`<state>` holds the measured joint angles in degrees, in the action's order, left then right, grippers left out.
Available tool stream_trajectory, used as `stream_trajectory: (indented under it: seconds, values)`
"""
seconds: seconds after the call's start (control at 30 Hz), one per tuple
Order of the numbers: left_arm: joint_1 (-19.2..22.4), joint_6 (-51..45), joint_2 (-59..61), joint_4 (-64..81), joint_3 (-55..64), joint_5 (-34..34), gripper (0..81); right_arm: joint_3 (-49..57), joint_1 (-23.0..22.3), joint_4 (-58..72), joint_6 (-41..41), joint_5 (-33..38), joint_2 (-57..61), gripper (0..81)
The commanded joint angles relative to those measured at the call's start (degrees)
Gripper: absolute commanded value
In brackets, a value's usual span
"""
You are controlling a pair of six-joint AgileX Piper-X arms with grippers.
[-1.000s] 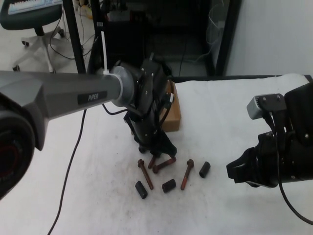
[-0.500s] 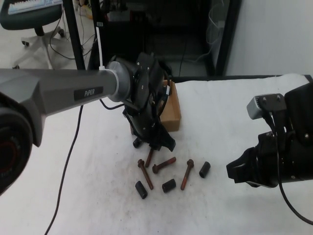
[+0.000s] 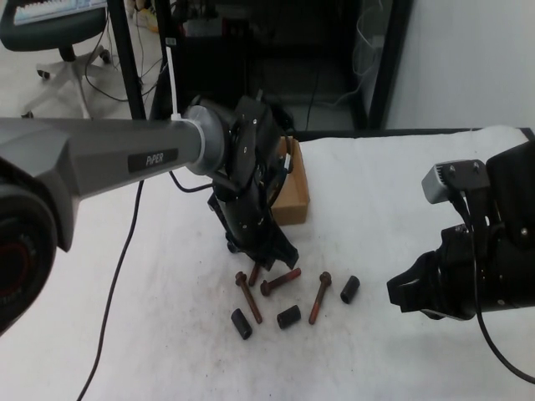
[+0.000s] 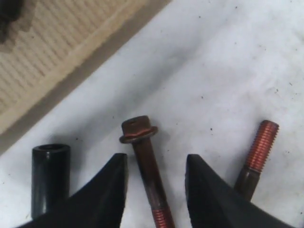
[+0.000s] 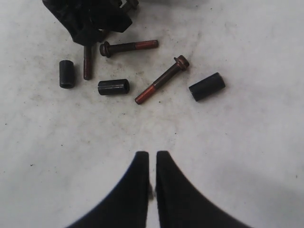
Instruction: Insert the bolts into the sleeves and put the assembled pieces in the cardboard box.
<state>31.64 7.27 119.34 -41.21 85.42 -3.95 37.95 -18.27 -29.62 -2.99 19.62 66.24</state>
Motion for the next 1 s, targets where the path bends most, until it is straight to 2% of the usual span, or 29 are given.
stream_trajectory:
  seconds: [0.0,0.1,0.27,0.57,0.97]
  values:
    - [0.3,-0.4,-0.3,1.3,0.6,0.1,37.4,0.1,0.2,0.1,0.4,0.9,-0.5,6.0]
    - [0.3,-0.4,-0.3,2.4,0.6,0.2,37.2,0.1,0.2,-0.2,0.4,0.9,-0.5,6.0]
    - [0.3,-0.4,-0.3,2.4,0.6,0.2,29.7,0.1,0.2,-0.2,0.4,0.9,-0.5,6.0]
    - [0.3,-0.3,-0.3,-0.2,0.6,0.2,29.7,0.1,0.2,-0.2,0.4,0.9,-0.5,6.0]
    - [0.3,0.6,0.3,-0.8,-0.2,0.4,29.7,0.1,0.2,-0.2,0.0,4.6,-0.5,6.0]
